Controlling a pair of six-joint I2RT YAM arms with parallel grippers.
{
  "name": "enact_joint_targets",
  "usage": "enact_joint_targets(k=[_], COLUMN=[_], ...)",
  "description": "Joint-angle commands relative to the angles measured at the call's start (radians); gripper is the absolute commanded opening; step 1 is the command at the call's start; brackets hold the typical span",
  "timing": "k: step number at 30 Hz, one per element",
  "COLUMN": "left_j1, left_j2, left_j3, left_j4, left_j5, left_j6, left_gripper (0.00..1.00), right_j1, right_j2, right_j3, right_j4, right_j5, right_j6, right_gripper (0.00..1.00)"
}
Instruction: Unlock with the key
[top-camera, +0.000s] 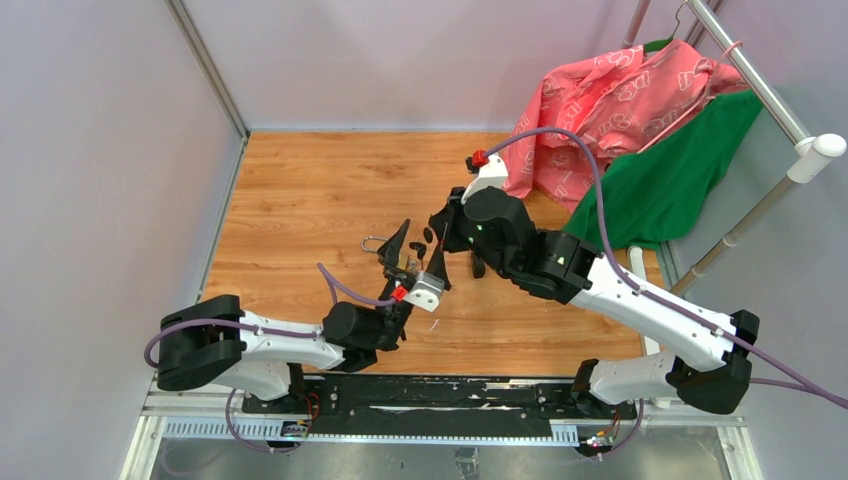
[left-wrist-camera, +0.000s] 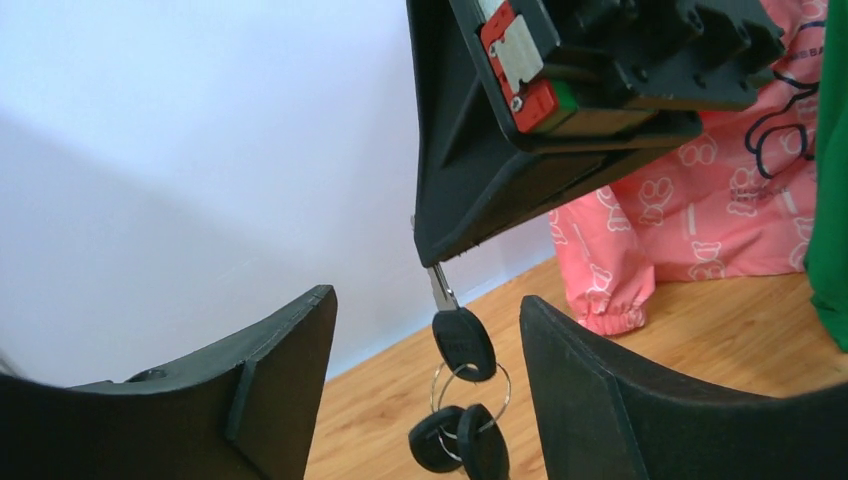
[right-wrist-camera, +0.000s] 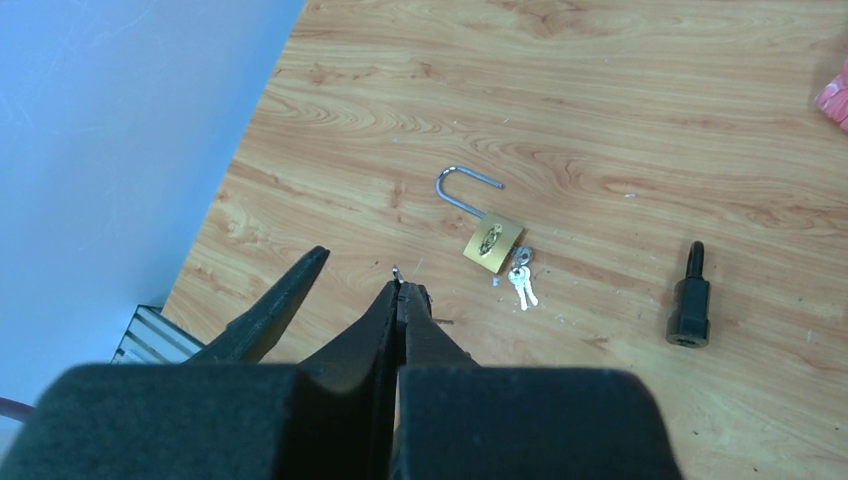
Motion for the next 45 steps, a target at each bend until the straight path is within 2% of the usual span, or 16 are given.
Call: enact_joint_targets(k=[1, 5, 13, 18, 19, 26, 28, 29, 30, 31, 33, 35, 39, 45], left_j1=[-0.004, -0.001, 0.002, 0.004, 0.004, 0.004, 0.004, 0.004, 0.007, 0.017, 0.049, 0.129, 0.214, 0.273], left_j2=[0.006, 0.008, -0.009, -0.013, -0.013, -0.051, -0.087, -0.120, -0.159, -0.209, -0.306, -0.392, -0.440, -0.432], left_j3=[0.026, 0.027, 0.018, 0.031, 0.034, 0.026, 0.022, 0.021, 0.023, 0.033, 0.064, 0.085, 0.068, 0.100], left_j4=[0.079, 0.077, 0.077, 0.075, 0.074, 0.058, -0.012, -0.099, -0.215, -0.408, -0.683, -0.969, -1.154, -1.346], left_j5=[-0.020, -0.015, -0.038, -0.073, -0.084, -0.102, -0.123, -0.134, -0.139, -0.128, -0.052, 0.071, 0.141, 0.169], left_j6=[0.057, 0.075, 0.057, 0.046, 0.040, -0.008, -0.050, -0.094, -0.159, -0.248, -0.454, -0.685, -0.871, -1.056], left_gripper=[0.67, 0.37, 0.32, 0.01, 0.00, 0.00, 0.00, 0.00, 0.00, 0.02, 0.06, 0.16, 0.36, 0.40], right_j1=[-0.010, -0.010, -0.010, -0.010, -0.010, -0.010, -0.014, -0.023, -0.036, -0.060, -0.121, -0.199, -0.255, -0.268], right_j2=[-0.016, -0.021, -0.042, -0.053, -0.054, -0.070, -0.070, -0.062, -0.051, -0.031, 0.000, 0.047, 0.173, 0.430], right_j3=[0.030, 0.032, 0.023, 0.019, 0.017, -0.009, -0.023, -0.026, -0.027, -0.029, -0.044, -0.076, -0.109, -0.019], right_j4=[-0.032, -0.043, -0.054, -0.057, -0.057, -0.053, -0.045, -0.048, -0.056, -0.071, -0.097, -0.092, -0.086, -0.087], right_j5=[-0.022, -0.029, -0.019, -0.018, -0.018, -0.004, -0.003, -0.025, -0.044, -0.101, -0.220, -0.376, -0.499, -0.556], right_j6=[0.047, 0.065, 0.084, 0.093, 0.095, 0.093, 0.050, 0.020, -0.004, -0.048, -0.116, -0.228, -0.423, -0.518], right_gripper=[0.00, 0.00, 0.00, 0.00, 0.00, 0.00, 0.00, 0.00, 0.06, 0.18, 0.41, 0.55, 0.65, 0.69])
